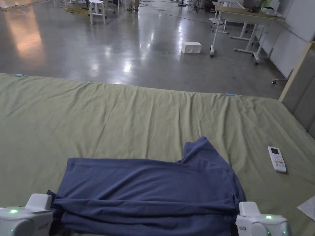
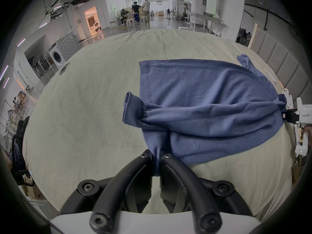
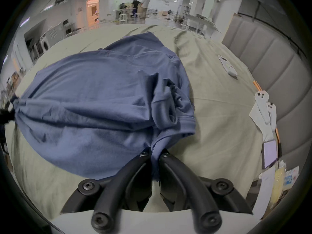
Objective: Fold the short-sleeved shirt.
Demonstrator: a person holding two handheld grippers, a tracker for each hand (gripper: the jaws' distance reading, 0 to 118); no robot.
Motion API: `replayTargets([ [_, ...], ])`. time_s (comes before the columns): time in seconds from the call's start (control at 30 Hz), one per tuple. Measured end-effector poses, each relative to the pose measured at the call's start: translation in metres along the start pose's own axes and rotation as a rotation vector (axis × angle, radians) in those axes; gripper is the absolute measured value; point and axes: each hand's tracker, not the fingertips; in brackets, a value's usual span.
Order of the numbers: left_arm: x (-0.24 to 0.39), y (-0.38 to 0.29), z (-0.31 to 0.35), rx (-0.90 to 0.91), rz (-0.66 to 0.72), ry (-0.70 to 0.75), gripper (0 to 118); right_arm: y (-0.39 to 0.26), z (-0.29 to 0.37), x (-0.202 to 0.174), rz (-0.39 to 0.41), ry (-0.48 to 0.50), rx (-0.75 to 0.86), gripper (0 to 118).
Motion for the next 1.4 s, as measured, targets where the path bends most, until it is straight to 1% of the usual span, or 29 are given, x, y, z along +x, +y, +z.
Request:
replayTargets([
  [0.03, -0.001, 0.000, 0.003, 0.011, 0.004, -0.004, 8, 0.001, 0.003, 0.002, -0.012, 0.006, -0.002, 6],
  [0.07, -0.003, 0.002, 0.006, 0.016, 0.007, -0.006, 8, 0.002, 0.007, 0.002, 0.007, 0.001, 0.001, 6],
  [0.13, -0.007, 0.007, 0.011, 0.028, 0.010, -0.023, 8, 0.007, 0.018, 0.005, 0.013, 0.001, 0.016, 6],
  [0.3, -0.015, 0.030, 0.034, 0.077, 0.030, -0.054, 8, 0.029, 0.057, 0.011, 0.008, 0.009, 0.087, 6],
  [0.5, -0.023, 0.060, 0.063, 0.136, 0.036, -0.077, 8, 0.059, 0.099, 0.023, -0.029, 0.015, 0.138, 6],
  [0.6, -0.031, 0.066, 0.084, 0.161, 0.050, -0.090, 8, 0.063, 0.121, 0.027, -0.022, 0.011, 0.160, 6],
  [0.67, -0.041, 0.065, 0.091, 0.169, 0.066, -0.097, 8, 0.061, 0.130, 0.031, -0.008, 0.007, 0.148, 6],
  [0.83, -0.050, 0.037, 0.100, 0.146, 0.081, -0.116, 8, 0.038, 0.145, 0.026, 0.020, 0.030, 0.142, 6],
  [0.97, -0.046, -0.006, 0.106, 0.109, 0.084, -0.108, 8, 0.001, 0.147, 0.016, 0.062, 0.030, 0.102, 6],
  [1.17, -0.045, -0.073, 0.103, 0.047, 0.102, -0.097, 8, -0.071, 0.139, 0.006, 0.039, 0.030, -0.004, 6],
  [1.23, -0.052, -0.094, 0.087, 0.016, 0.118, -0.099, 8, -0.092, 0.132, 0.000, 0.062, 0.013, -0.034, 6],
  [1.3, -0.049, -0.110, 0.077, -0.026, 0.103, -0.080, 8, -0.109, 0.123, -0.005, 0.053, 0.013, -0.057, 6],
  [1.33, -0.049, -0.116, 0.070, -0.032, 0.100, -0.075, 8, -0.115, 0.116, -0.009, 0.069, -0.007, -0.067, 6],
  [1.4, -0.046, -0.125, 0.057, -0.062, 0.101, -0.067, 8, -0.124, 0.106, -0.014, 0.083, -0.018, -0.058, 6],
])
